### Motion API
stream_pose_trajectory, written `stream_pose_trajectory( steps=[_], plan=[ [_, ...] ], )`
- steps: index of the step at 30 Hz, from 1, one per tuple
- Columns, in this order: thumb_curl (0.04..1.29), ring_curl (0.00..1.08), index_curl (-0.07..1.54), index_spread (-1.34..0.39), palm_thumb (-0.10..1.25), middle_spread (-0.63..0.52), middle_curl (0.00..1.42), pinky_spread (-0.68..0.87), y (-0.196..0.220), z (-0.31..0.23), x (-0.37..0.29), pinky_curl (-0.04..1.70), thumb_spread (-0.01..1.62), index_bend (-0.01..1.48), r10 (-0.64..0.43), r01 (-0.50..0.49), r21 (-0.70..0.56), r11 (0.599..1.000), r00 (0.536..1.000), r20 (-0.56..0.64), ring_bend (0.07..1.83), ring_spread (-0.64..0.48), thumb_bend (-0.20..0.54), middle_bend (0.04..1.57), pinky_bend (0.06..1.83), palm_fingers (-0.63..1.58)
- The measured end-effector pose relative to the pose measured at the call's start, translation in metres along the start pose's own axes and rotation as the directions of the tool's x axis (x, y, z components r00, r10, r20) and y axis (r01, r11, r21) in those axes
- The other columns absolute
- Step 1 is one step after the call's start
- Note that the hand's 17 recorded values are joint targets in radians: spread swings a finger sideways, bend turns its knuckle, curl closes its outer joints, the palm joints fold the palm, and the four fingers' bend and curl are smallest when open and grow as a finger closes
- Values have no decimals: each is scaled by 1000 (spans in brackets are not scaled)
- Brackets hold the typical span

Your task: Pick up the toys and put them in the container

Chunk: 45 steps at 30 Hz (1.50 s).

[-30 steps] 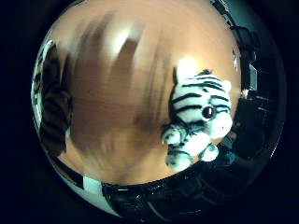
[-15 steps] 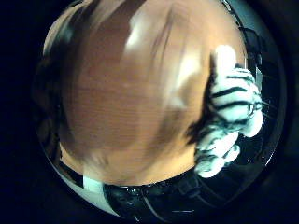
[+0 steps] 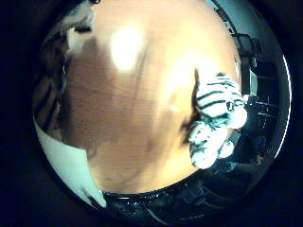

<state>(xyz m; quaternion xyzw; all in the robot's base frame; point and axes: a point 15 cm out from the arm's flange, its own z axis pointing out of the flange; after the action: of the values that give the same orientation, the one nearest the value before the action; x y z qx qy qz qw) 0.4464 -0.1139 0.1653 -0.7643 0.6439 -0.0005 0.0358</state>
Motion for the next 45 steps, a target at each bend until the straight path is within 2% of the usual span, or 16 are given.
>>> stream_pose_trajectory(
  steps=[4, 10, 12, 21, 30, 36, 45],
  plan=[
    [344, 789, 1000, -456, 878, -364, 1078, -222, -1, -32, -3, 821, 1105, 975, -7, 8, 40, 999, 1000, -19, 1371, -284, -8, 1152, 1313, 969],
    [380, 842, 1061, -383, 991, -313, 1110, -190, 33, -73, -33, 947, 1144, 1038, -25, 26, -36, 999, 999, 28, 1404, -270, -6, 1215, 1303, 945],
    [392, 853, 1069, -367, 1008, -300, 1113, -183, 38, -104, -47, 982, 1154, 1044, -45, 46, -34, 998, 999, 29, 1407, -269, -8, 1228, 1293, 939],
    [414, 873, 1080, -329, 1028, -265, 1104, -174, 45, -242, -77, 1078, 1170, 1044, -80, 80, 9, 997, 996, -41, 1405, -265, -11, 1245, 1249, 939],
    [425, 882, 1084, -315, 1027, -253, 1108, -178, 39, -343, -137, 1140, 1188, 1038, -128, 136, 104, 985, 989, -78, 1398, -264, -12, 1236, 1215, 946],
    [428, 885, 1086, -313, 1027, -251, 1110, -181, 47, -368, -185, 1165, 1189, 1028, -186, 197, 100, 975, 976, -110, 1389, -264, -12, 1227, 1200, 956],
    [430, 891, 1088, -312, 1026, -249, 1106, -190, 48, -361, -262, 1188, 1190, 1005, -274, 282, 85, 956, 957, -100, 1371, -267, -12, 1217, 1174, 971]
  ],
)
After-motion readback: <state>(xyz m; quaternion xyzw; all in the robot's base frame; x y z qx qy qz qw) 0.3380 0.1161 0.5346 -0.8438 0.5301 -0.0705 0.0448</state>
